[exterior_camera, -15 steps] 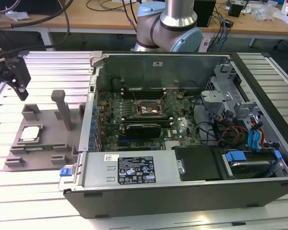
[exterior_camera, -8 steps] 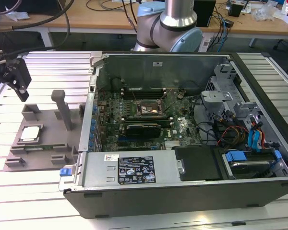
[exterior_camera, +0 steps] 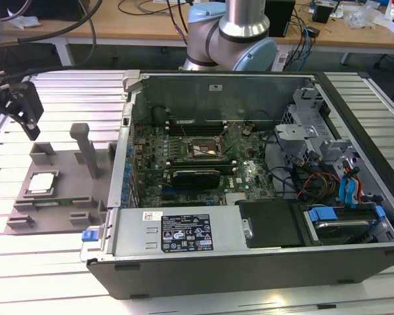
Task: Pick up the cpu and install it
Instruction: 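Pick up the cpu and move it towards the insertion slot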
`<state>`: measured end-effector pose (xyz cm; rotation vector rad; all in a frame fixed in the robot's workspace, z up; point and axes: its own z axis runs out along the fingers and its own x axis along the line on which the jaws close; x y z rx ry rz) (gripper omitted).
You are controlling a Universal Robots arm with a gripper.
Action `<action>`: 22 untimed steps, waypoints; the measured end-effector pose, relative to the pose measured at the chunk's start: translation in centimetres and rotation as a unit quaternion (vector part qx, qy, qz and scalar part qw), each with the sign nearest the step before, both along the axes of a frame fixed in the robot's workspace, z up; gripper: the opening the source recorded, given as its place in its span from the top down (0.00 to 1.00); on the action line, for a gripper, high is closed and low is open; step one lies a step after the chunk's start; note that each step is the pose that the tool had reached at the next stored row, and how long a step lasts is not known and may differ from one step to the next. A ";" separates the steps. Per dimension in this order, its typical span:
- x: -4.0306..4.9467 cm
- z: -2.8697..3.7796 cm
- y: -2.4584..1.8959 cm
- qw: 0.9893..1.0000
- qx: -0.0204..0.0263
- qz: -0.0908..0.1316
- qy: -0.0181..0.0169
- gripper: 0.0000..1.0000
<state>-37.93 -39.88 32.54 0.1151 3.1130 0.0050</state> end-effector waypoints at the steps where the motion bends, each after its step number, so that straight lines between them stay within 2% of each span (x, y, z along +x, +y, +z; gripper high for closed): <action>1: 0.00 -0.03 0.00 1.000 0.000 0.000 0.000 0.26; 22: 0.00 -0.81 0.00 1.000 0.000 0.000 0.000 0.26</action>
